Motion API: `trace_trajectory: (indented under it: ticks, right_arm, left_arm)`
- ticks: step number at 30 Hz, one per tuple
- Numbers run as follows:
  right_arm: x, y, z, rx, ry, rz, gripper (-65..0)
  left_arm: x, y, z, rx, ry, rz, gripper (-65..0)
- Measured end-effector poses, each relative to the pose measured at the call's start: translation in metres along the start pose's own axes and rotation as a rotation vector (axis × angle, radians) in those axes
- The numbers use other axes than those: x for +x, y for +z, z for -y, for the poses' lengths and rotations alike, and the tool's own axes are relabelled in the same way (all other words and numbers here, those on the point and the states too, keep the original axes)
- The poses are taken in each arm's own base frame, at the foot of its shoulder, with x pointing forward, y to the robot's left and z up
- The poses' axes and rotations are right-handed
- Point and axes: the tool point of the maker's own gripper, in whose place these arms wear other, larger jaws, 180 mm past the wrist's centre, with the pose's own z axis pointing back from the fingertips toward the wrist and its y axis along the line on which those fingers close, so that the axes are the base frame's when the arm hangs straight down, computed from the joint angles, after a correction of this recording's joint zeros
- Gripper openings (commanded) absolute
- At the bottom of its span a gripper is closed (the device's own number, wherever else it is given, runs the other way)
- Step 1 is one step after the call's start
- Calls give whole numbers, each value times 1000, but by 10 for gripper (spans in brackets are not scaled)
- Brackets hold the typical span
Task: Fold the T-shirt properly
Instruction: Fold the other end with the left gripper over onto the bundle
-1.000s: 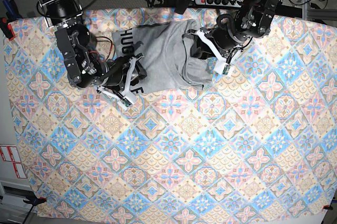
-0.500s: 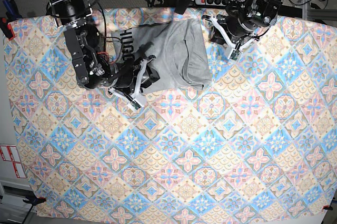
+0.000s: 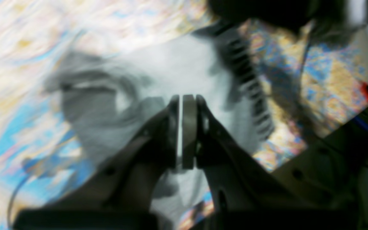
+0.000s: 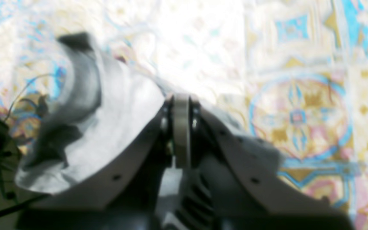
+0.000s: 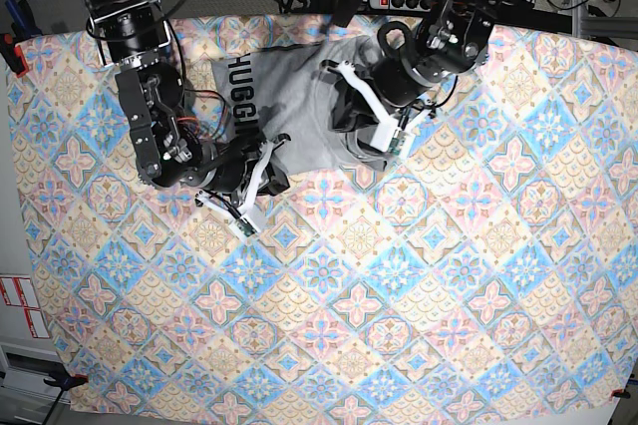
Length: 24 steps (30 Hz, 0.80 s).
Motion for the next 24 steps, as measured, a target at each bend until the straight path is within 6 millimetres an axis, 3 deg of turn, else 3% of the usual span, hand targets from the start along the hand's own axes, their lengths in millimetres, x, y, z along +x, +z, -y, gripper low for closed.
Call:
trace_trajectory:
  ticks: [3,8,13,18,24]
  right_arm:
    - [6,0,0,2,-1,23,-647]
    - [4,0,-1,5,0,18,-647]
    - [-1,-3,1,7,-16,9,-647]
    - [-26,-10,7,2,-55,-63,-647]
    - [-27,-12,5,6,-64,-63,-647]
  left_arm:
    - [-1,-17,13,-47,-32,-23,-650]
    - [-44,-39,-5,-15,-24,-162,-650]
    - [-72,-28,-20,30,-61,-225,-650]
    - [-112,-4,-40,87,-116,-320,-650]
    - [-130,2,-47,104,-102,-269,-650]
